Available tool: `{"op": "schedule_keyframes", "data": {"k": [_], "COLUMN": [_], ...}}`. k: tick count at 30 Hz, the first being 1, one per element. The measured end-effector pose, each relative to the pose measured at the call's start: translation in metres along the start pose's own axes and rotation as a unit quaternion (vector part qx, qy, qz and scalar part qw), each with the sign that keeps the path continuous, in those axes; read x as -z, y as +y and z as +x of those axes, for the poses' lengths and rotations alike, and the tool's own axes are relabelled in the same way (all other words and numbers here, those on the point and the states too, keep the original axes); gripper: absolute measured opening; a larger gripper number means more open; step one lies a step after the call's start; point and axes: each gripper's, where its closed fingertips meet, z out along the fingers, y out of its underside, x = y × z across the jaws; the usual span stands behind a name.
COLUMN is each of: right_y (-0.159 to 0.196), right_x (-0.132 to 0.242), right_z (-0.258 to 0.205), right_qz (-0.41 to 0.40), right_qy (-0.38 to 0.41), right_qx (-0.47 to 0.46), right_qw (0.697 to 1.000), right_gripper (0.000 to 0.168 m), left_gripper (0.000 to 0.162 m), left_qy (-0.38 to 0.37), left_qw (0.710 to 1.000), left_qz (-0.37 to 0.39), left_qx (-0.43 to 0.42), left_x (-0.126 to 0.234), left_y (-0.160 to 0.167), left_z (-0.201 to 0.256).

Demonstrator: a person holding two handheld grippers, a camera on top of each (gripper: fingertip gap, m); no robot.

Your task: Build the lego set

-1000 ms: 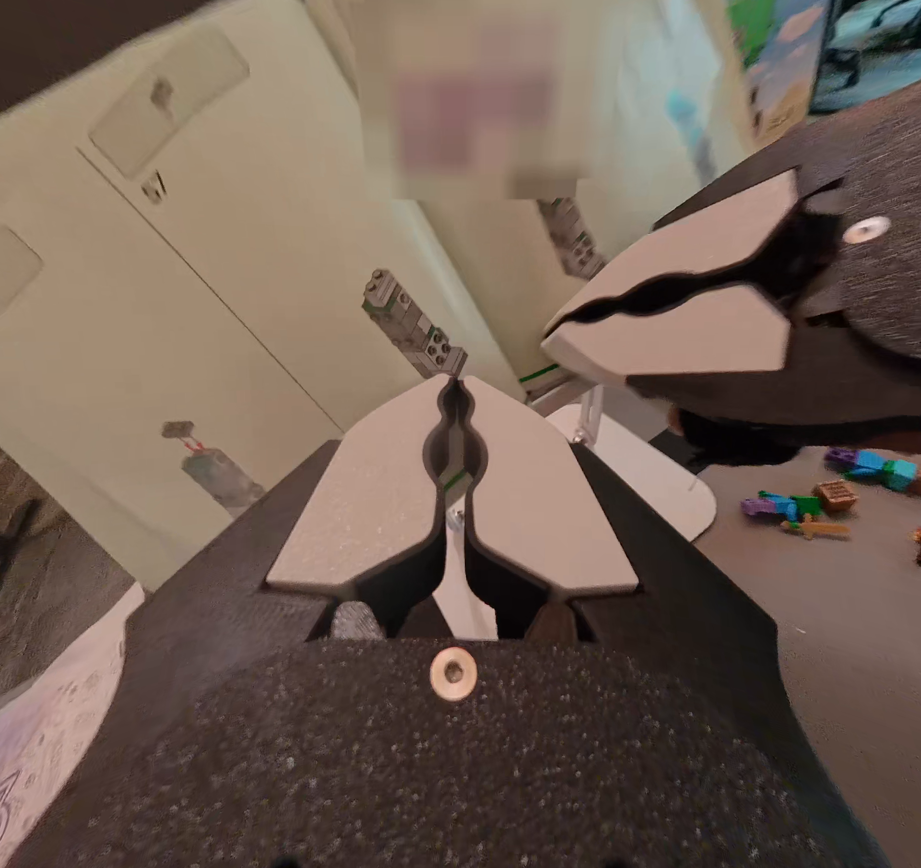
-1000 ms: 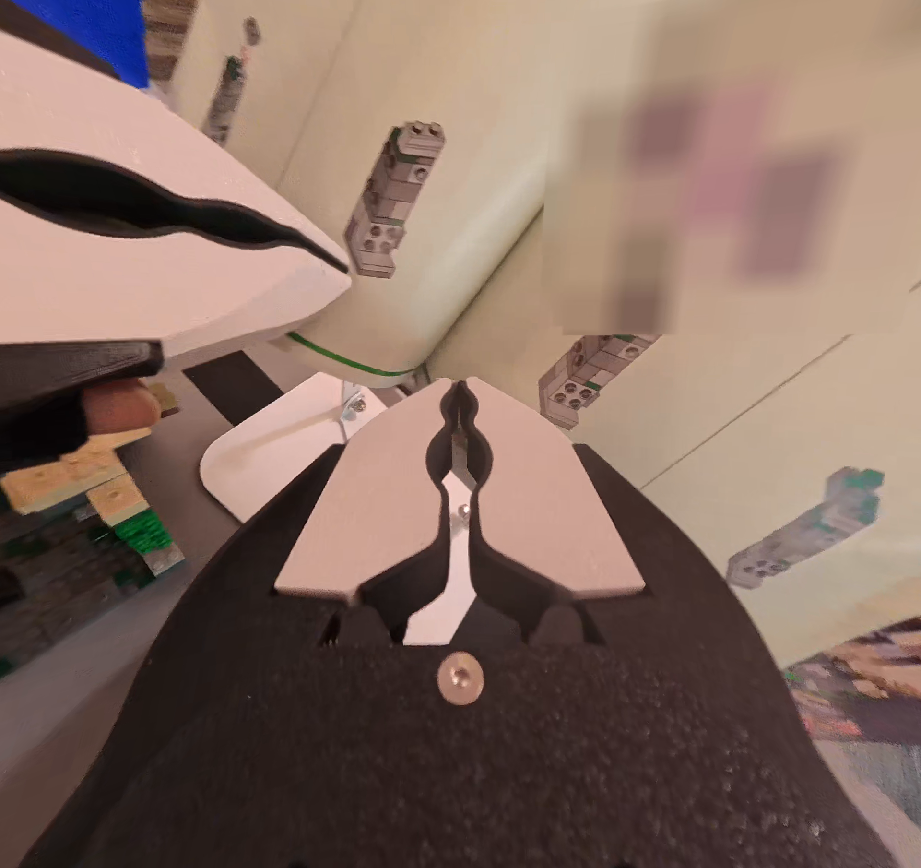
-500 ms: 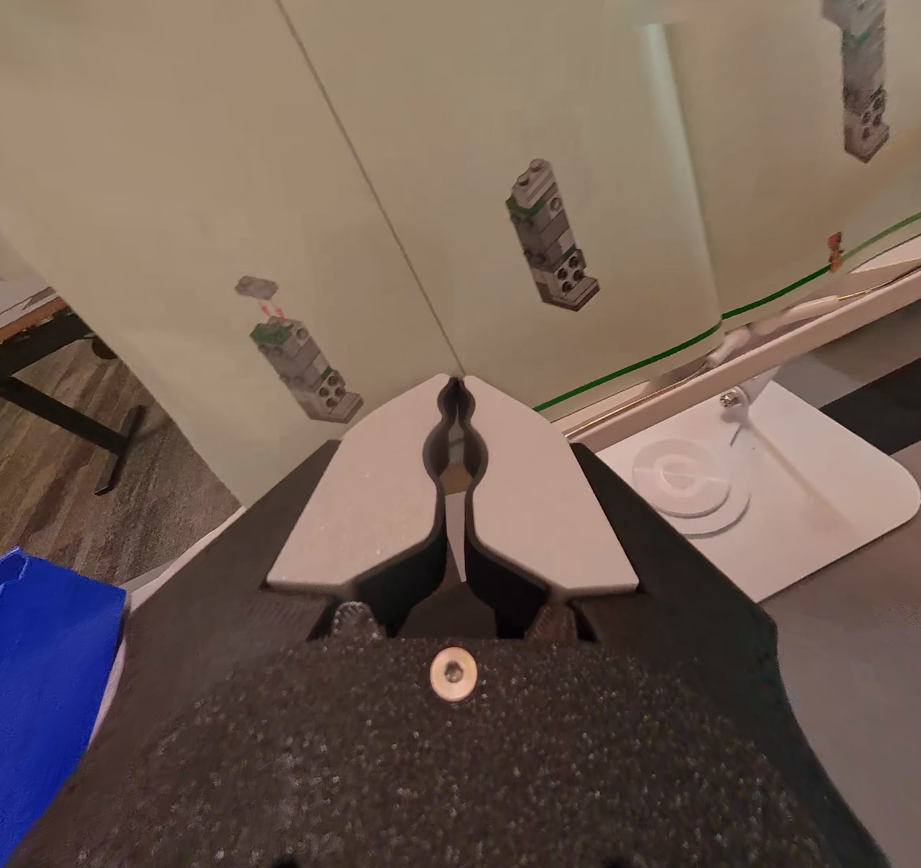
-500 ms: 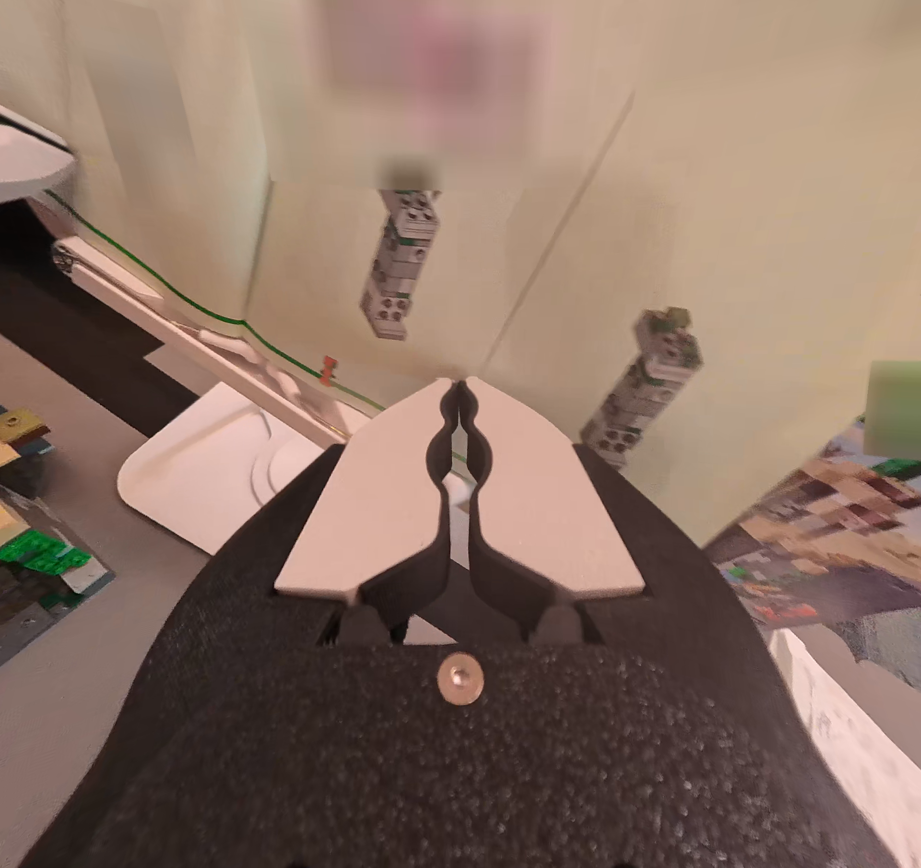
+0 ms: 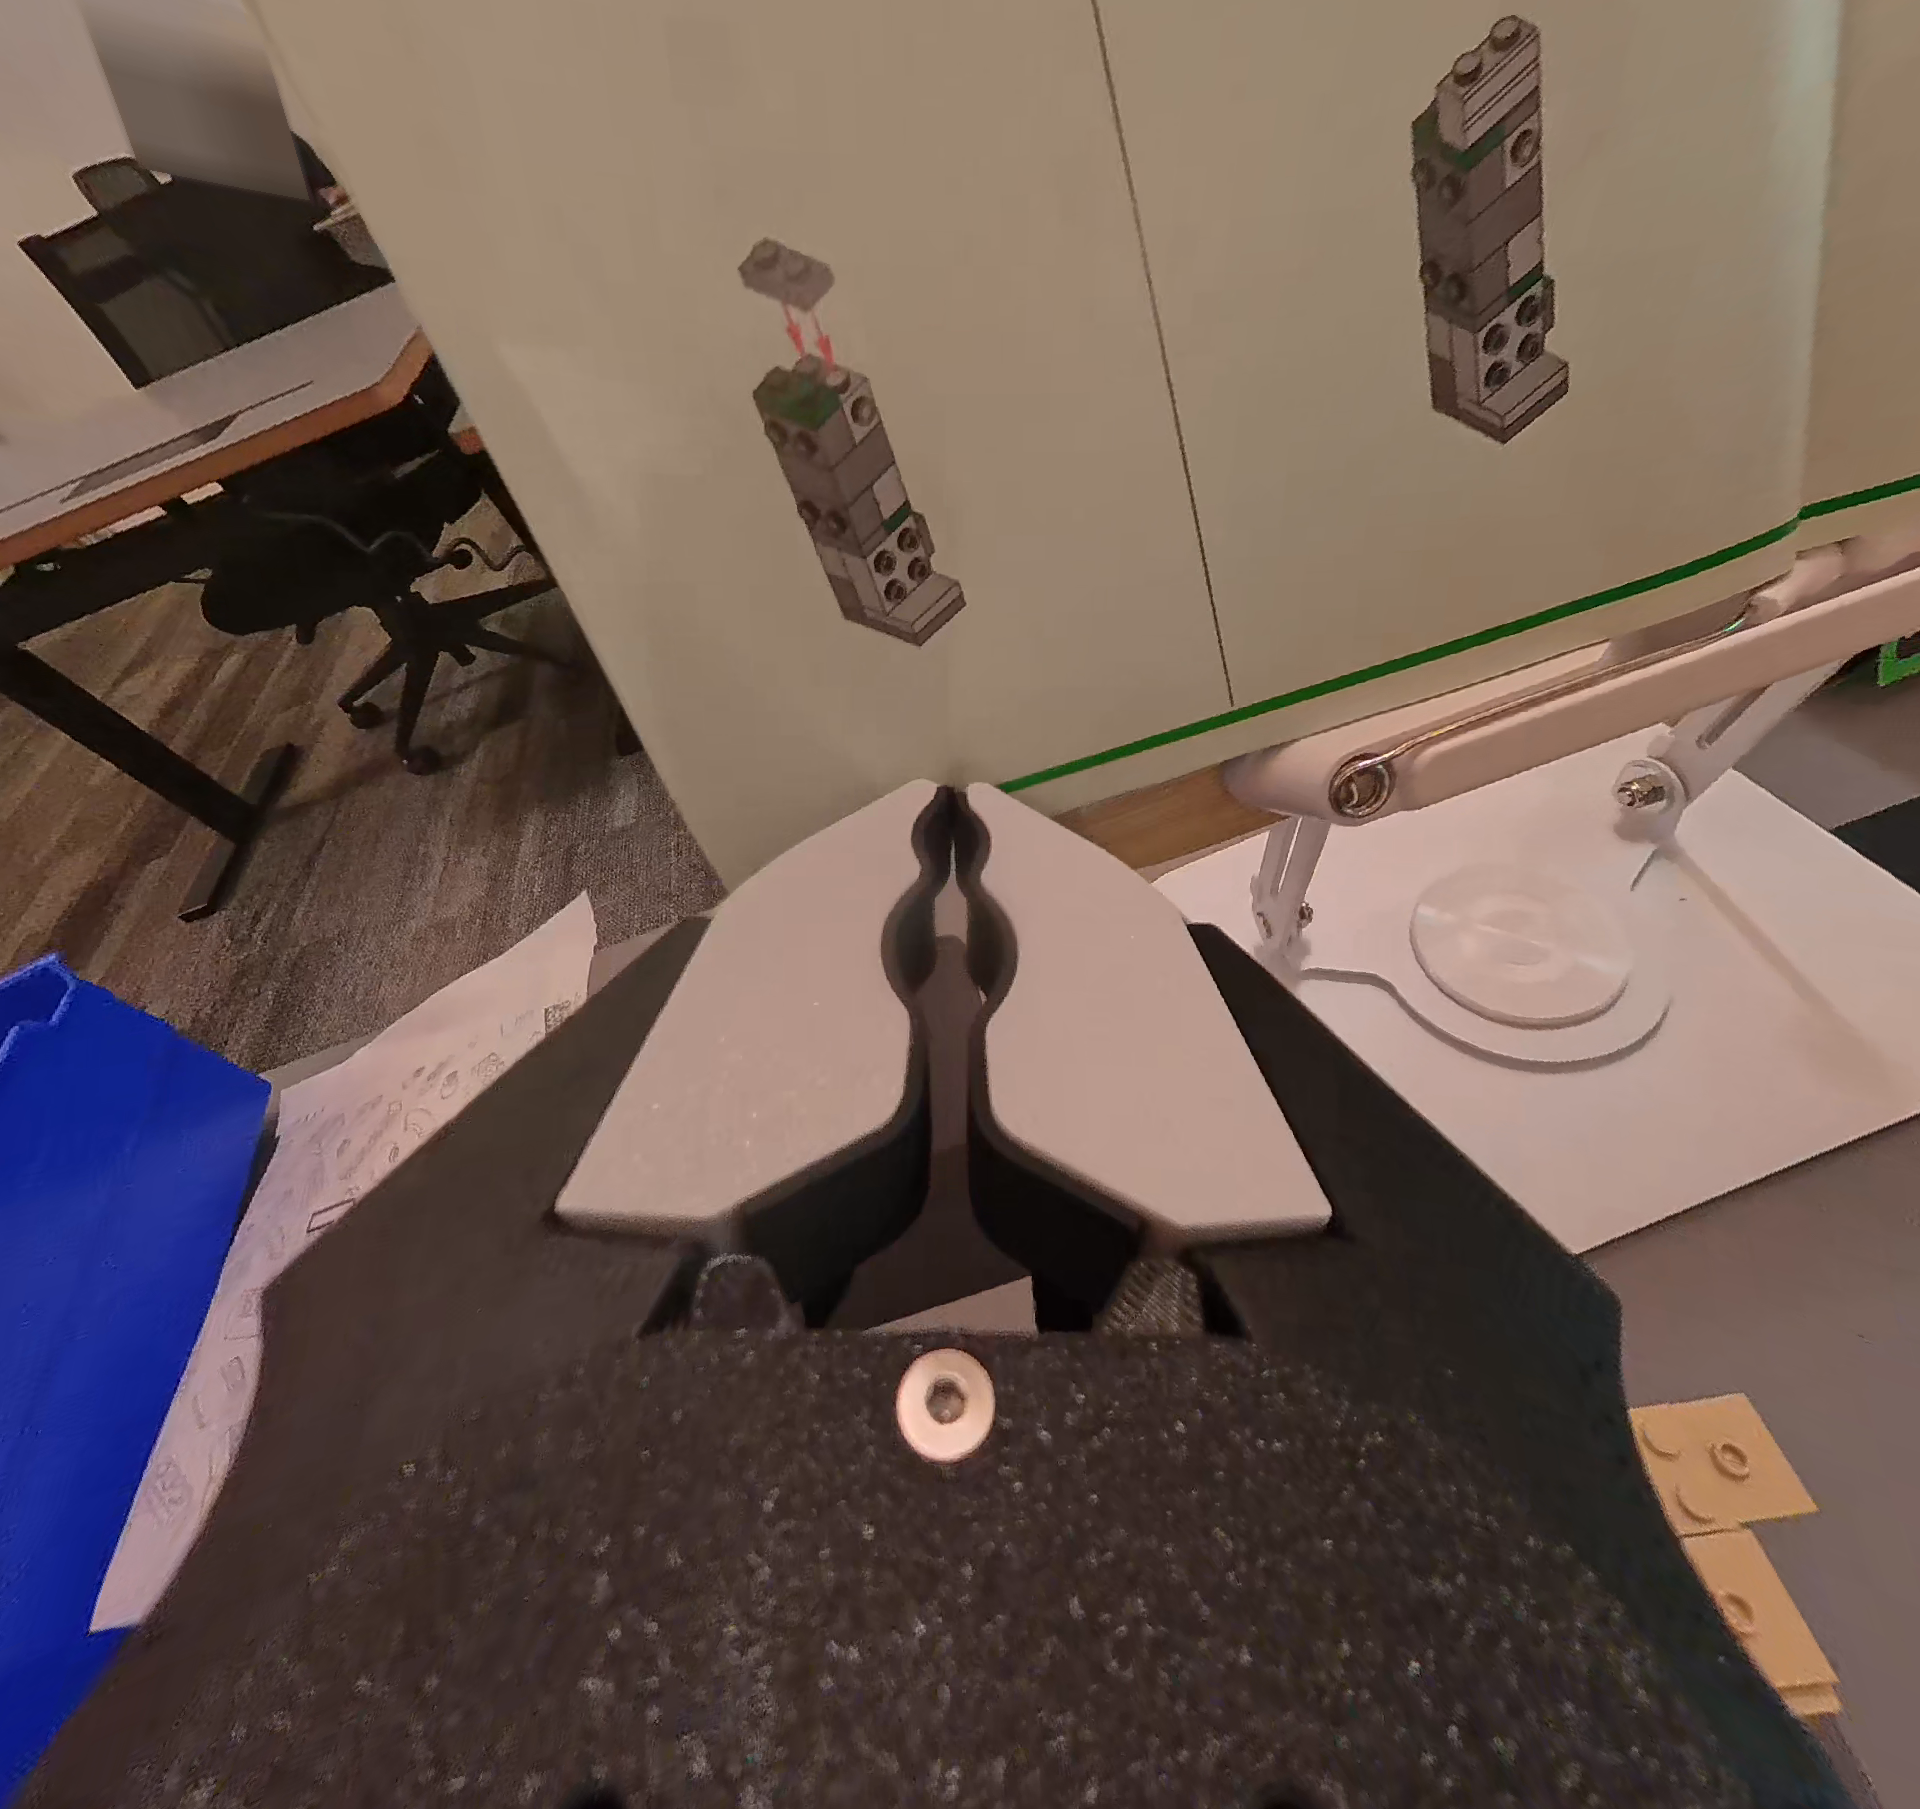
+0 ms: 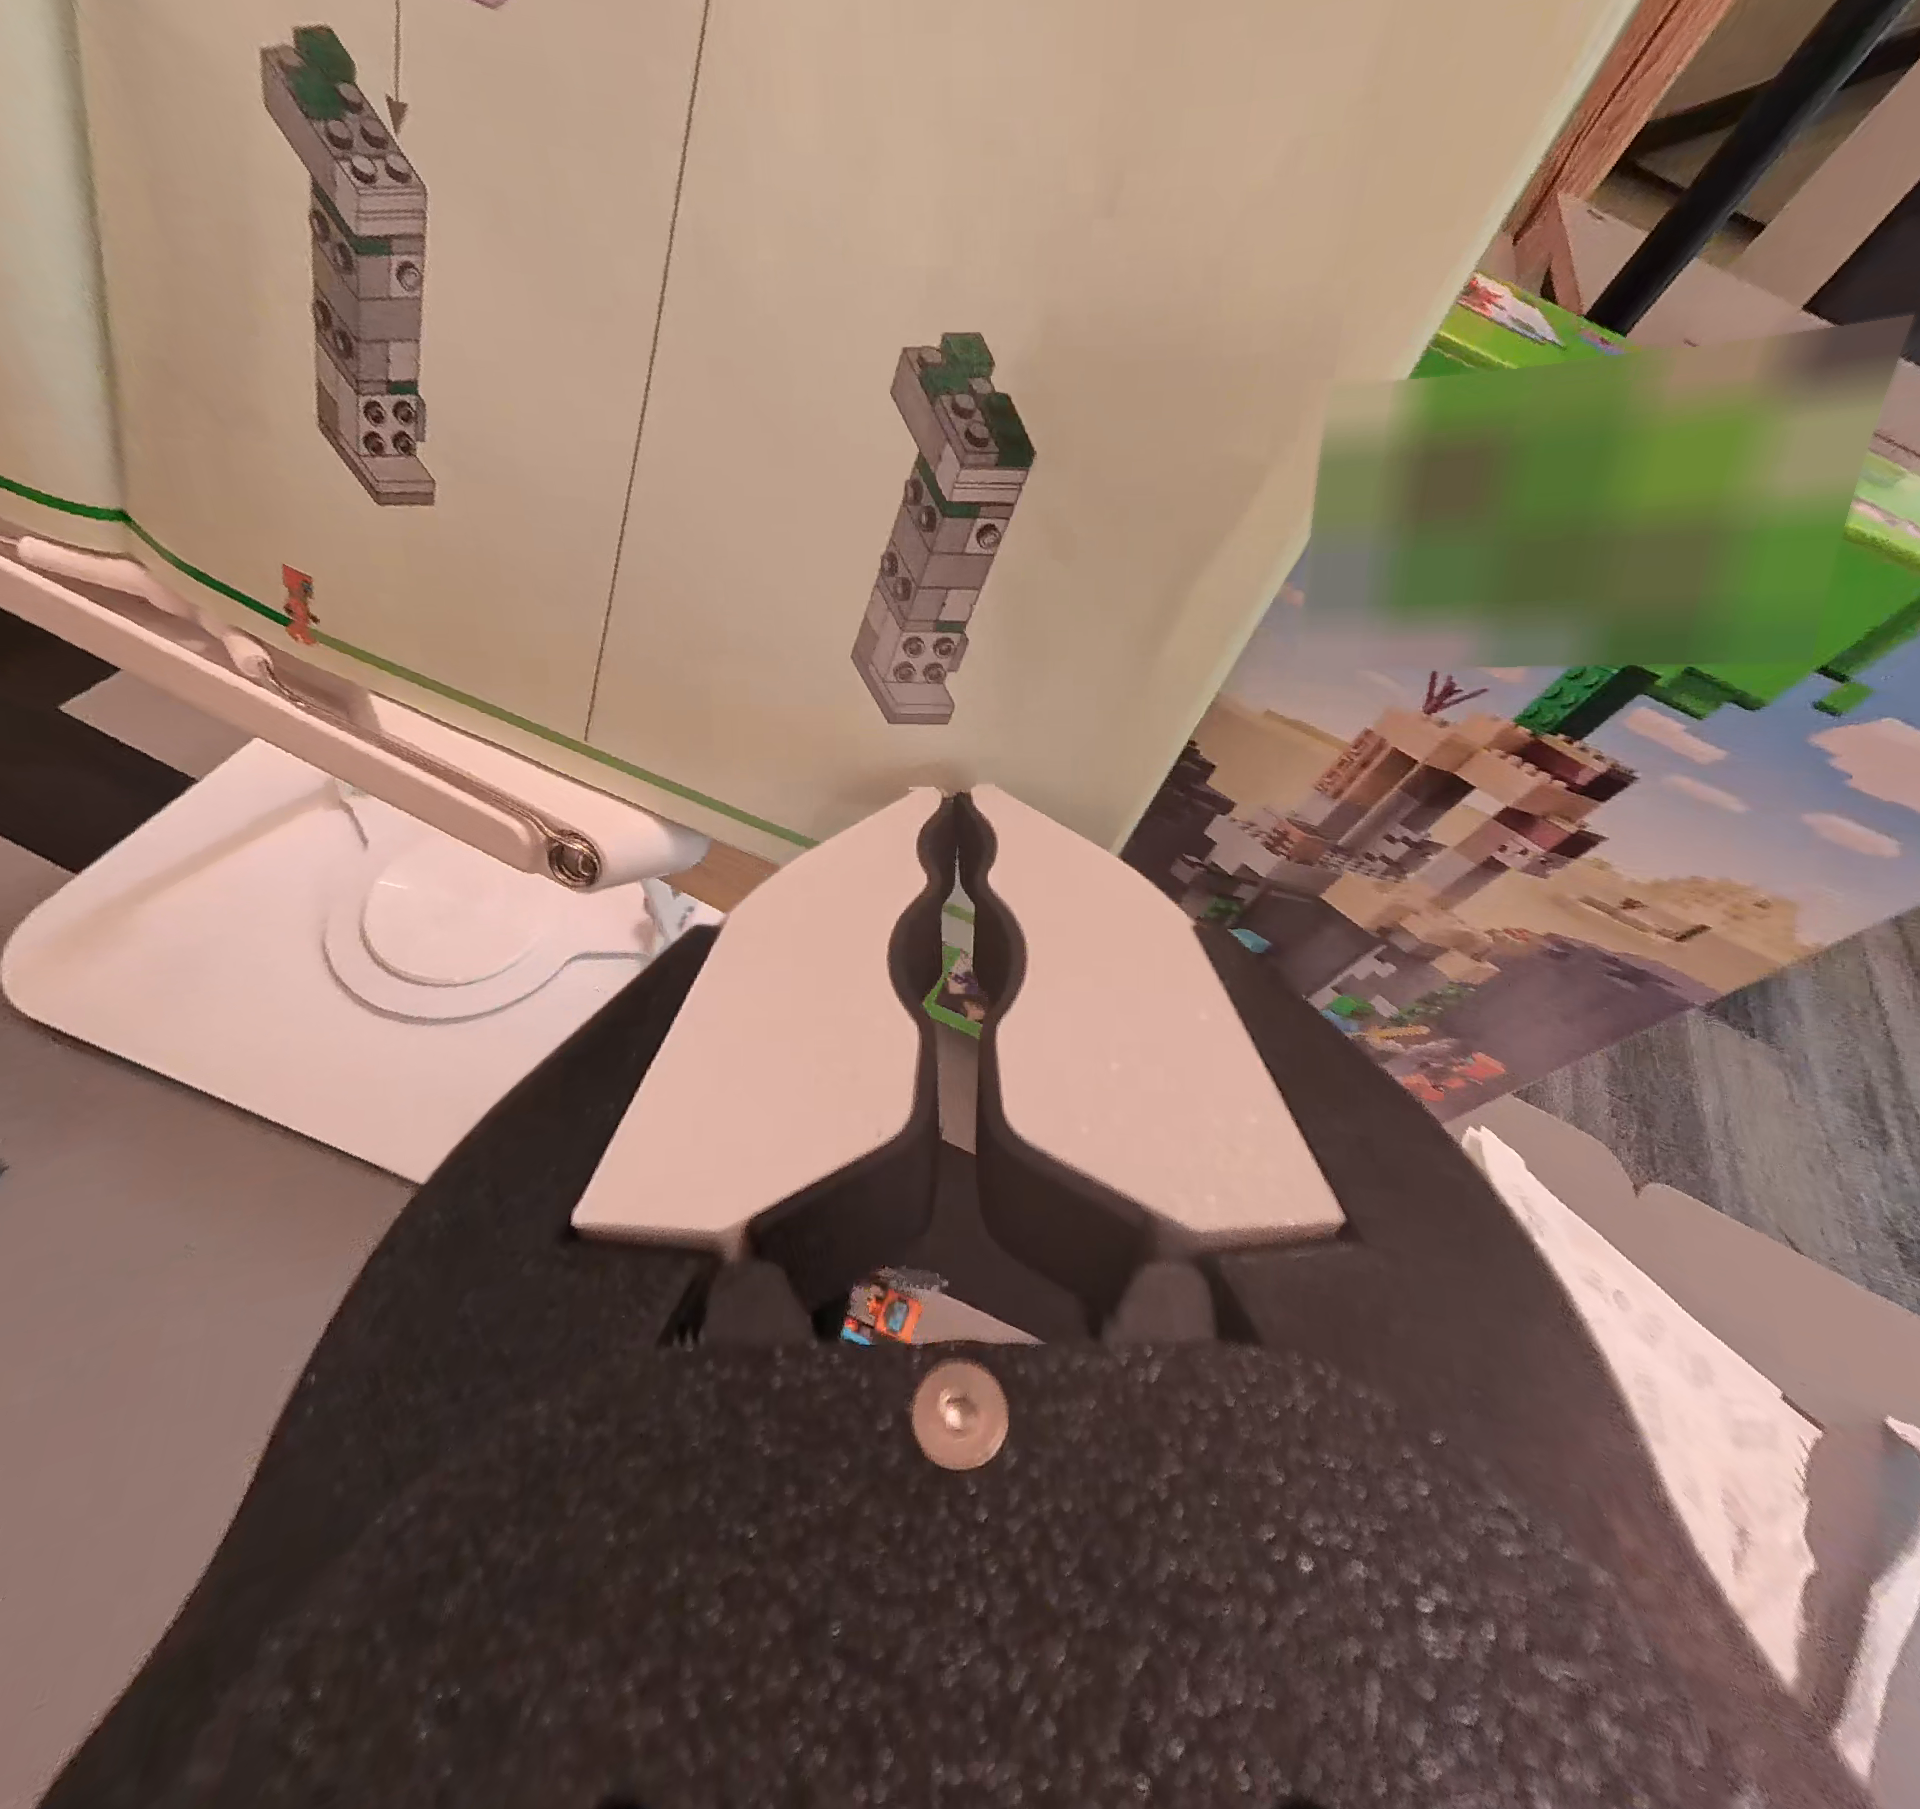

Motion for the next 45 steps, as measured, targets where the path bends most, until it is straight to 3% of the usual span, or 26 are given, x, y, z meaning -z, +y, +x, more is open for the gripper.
{"op": "schedule_keyframes", "data": {"k": [17,22,26,30,35,40,45], "right_y": [0.014,-0.002,-0.031,-0.051,-0.064,-0.058,-0.051], "right_x": [0.007,0.027,0.041,0.032,0.001,-0.024,-0.037], "right_z": [0.02,0.018,-0.021,-0.084,-0.135,-0.144,-0.139], "right_qz": [0.012,0.061,0.104,0.083,0.046,0.008,-0.004], "right_qy": [0.034,0.019,-0.03,-0.097,-0.135,-0.127,-0.116], "right_qx": [-0.014,-0.038,0.023,0.111,0.152,0.166,0.158], "right_qw": [0.999,0.997,0.994,0.986,0.978,0.978,0.981], "right_gripper": [0.0,0.003,0.0,0.0,0.0,0.0,0.0], "left_gripper": [0.0,0.0,0.0,0.0,0.0,0.0,0.0], "left_qy": [0.014,0.025,0.018,0.061,0.125,0.153,0.128], "left_qw": [0.999,0.998,0.995,0.991,0.988,0.987,0.99], "left_qz": [-0.021,-0.003,0.057,0.096,0.093,0.041,0.01], "left_qx": [0.022,0.057,0.083,0.073,0.015,-0.032,-0.063], "left_x": [0.004,0.024,0.046,0.057,0.043,0.005,-0.015], "left_y": [0.022,0.012,-0.013,-0.041,-0.068,-0.069,-0.063], "left_z": [-0.017,-0.018,-0.017,0.021,0.091,0.133,0.128]}}
